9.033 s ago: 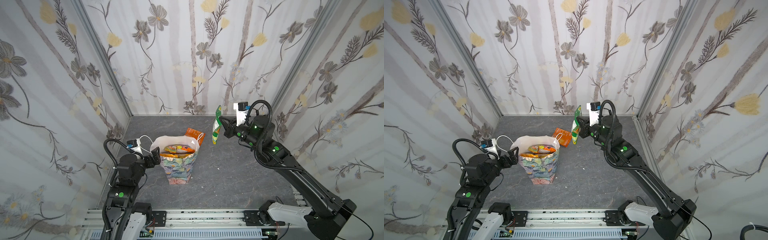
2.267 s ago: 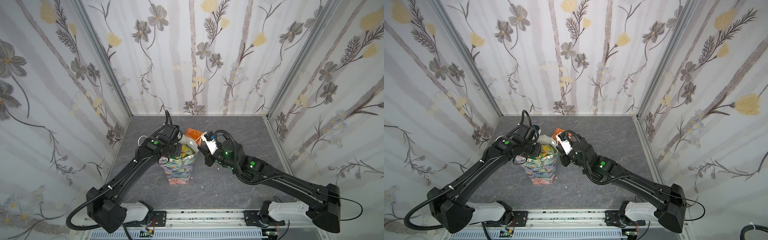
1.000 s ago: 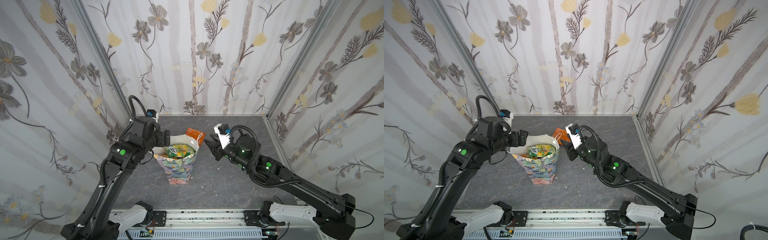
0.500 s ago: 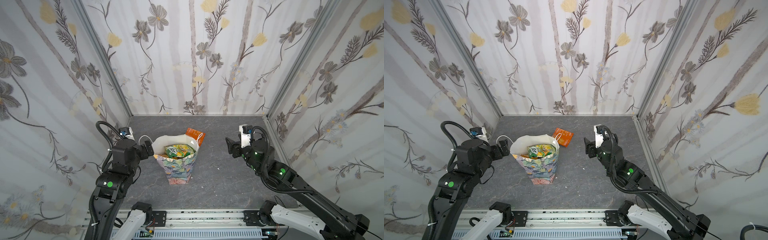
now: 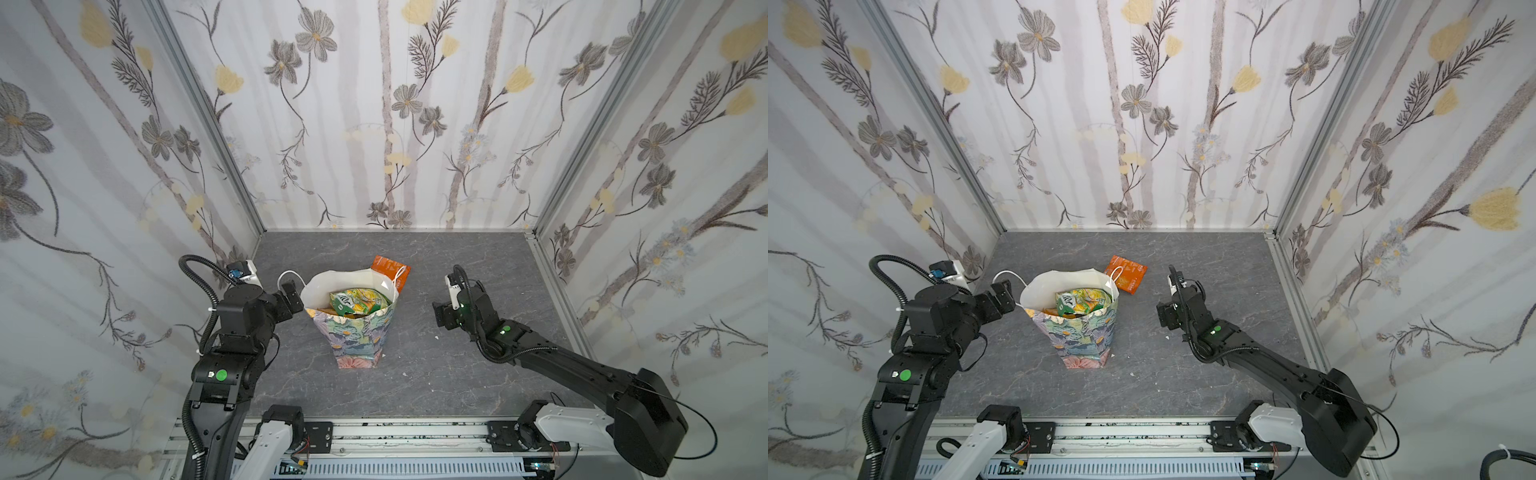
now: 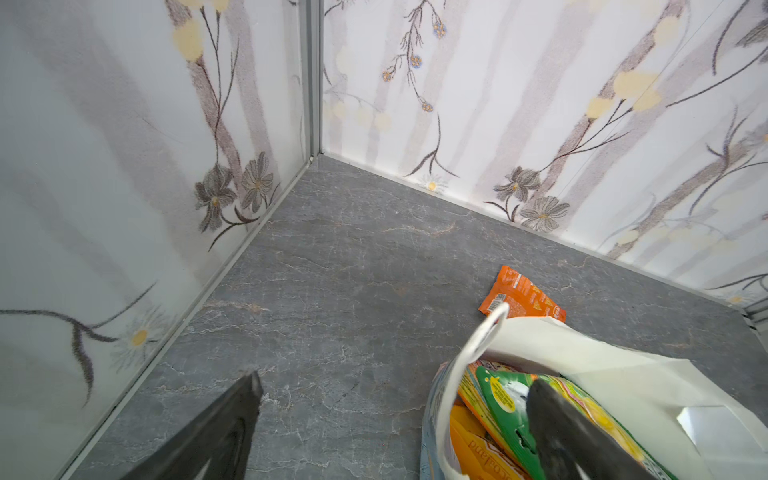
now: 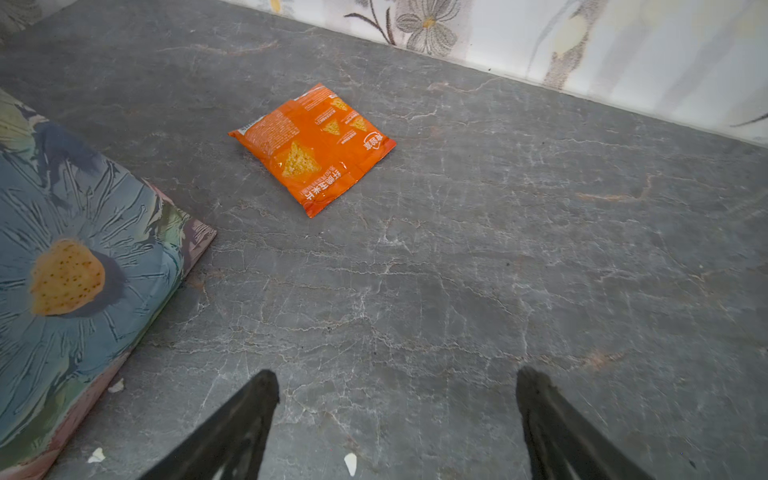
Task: Place the snacks into the paper bag
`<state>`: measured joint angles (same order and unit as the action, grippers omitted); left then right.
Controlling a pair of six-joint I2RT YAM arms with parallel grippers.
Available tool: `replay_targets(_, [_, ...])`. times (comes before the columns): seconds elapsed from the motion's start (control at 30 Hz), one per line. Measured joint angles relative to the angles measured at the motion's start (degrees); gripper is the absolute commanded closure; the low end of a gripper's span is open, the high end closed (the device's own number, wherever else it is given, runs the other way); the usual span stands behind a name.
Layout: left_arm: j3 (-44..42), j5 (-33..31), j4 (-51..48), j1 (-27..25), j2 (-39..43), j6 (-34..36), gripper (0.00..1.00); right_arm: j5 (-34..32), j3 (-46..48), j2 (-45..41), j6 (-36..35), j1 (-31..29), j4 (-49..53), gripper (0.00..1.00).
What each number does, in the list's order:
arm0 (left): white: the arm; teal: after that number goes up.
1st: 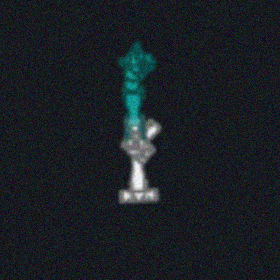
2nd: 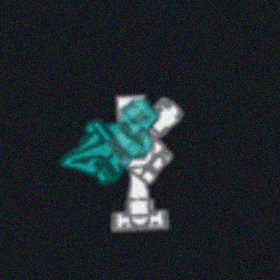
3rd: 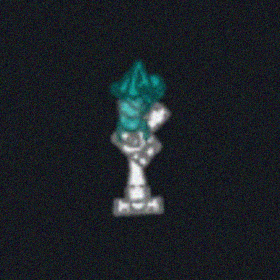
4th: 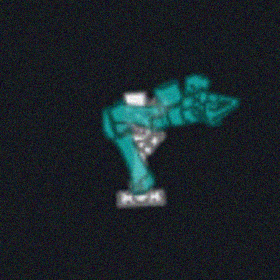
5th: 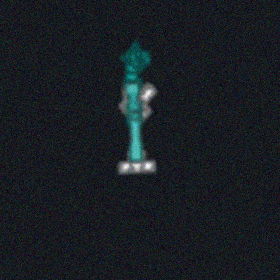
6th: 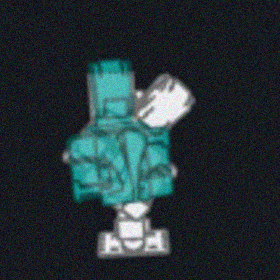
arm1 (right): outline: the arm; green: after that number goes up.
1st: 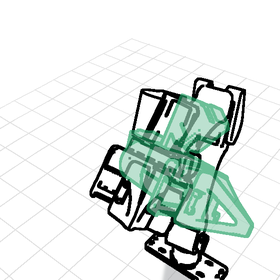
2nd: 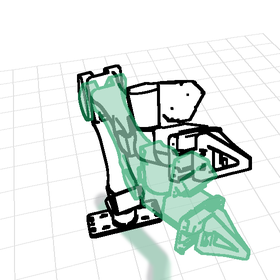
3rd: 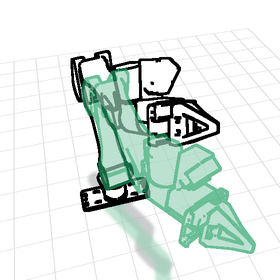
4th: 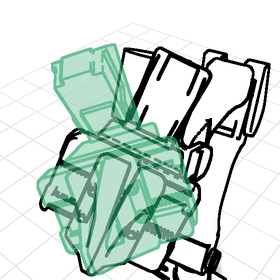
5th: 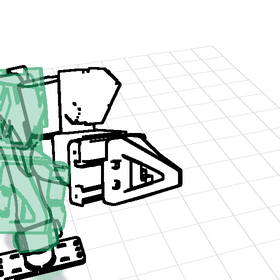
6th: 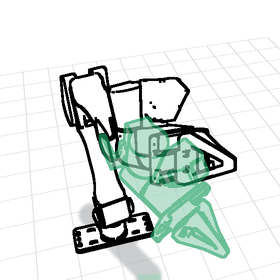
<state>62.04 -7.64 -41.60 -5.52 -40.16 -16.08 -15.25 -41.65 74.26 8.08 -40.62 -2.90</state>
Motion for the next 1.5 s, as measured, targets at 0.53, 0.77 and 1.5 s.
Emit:
replay_targets(0.53, [0.9, 9.4, -0.6, 6.4, -2.4, -0.4, 0.0, 4.7, -8.7, 24.3, -14.5, -1.9, -12.0, 0.12])
replay_targets(0.77, [-0.8, 17.6, 1.2, 8.4, -2.9, 0.9, 0.0, 7.3, -15.0, 32.7, -16.3, -1.8, -13.6, 0.12])
replay_targets(1.5, [-7.5, 26.7, 3.7, 8.5, -1.4, 2.6, 0.0, 9.3, -33.9, 48.1, -18.9, -0.3, -7.1, 0.13])
